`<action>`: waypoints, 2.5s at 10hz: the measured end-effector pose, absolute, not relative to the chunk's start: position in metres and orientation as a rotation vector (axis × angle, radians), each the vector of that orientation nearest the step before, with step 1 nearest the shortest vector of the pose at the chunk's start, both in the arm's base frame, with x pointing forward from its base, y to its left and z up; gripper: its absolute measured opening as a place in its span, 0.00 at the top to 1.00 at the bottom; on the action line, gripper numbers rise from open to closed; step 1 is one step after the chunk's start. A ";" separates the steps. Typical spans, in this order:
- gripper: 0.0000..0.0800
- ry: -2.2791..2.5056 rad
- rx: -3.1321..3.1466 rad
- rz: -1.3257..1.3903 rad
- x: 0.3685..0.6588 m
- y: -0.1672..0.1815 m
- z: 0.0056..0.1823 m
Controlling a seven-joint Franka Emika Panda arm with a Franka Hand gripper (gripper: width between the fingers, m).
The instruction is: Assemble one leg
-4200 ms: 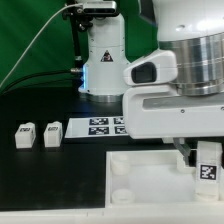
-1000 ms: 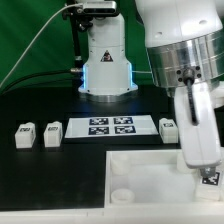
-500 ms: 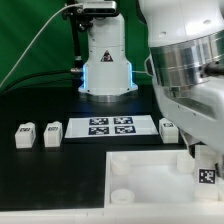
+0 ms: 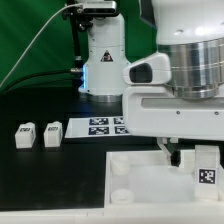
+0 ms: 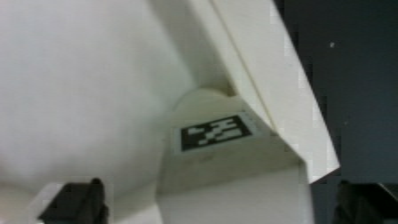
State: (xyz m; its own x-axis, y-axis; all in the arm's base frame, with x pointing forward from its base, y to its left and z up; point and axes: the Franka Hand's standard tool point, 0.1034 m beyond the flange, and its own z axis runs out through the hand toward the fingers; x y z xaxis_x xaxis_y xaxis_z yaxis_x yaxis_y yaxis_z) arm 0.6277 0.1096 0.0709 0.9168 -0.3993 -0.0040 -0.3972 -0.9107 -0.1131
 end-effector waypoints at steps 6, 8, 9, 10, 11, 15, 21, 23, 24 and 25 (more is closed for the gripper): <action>0.48 0.666 -2.954 -0.071 0.631 0.116 0.071; 0.62 0.886 -2.898 -0.053 0.630 0.113 0.070; 0.62 1.077 -2.826 -0.039 0.630 0.111 0.069; 0.62 1.293 -2.722 -0.020 0.630 0.110 0.069; 0.62 1.589 -2.540 0.006 0.629 0.109 0.069; 0.62 2.258 -1.836 0.119 0.626 0.110 0.068; 0.21 1.993 -2.117 0.085 0.622 0.120 0.066; 0.19 1.720 -2.347 0.041 0.622 0.120 0.066; 0.19 1.664 -2.386 0.033 0.622 0.120 0.066; 0.19 1.507 -2.490 0.010 0.622 0.119 0.066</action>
Offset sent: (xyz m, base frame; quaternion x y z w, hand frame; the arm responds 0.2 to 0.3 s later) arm 0.0000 0.0000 0.0000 0.0000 0.0000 0.0000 1.0000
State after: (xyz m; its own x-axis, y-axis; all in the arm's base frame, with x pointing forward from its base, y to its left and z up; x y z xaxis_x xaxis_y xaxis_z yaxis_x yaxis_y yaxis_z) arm 0.6223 0.1193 0.0657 0.4711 -0.8733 -0.1242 -0.8749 -0.4446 -0.1923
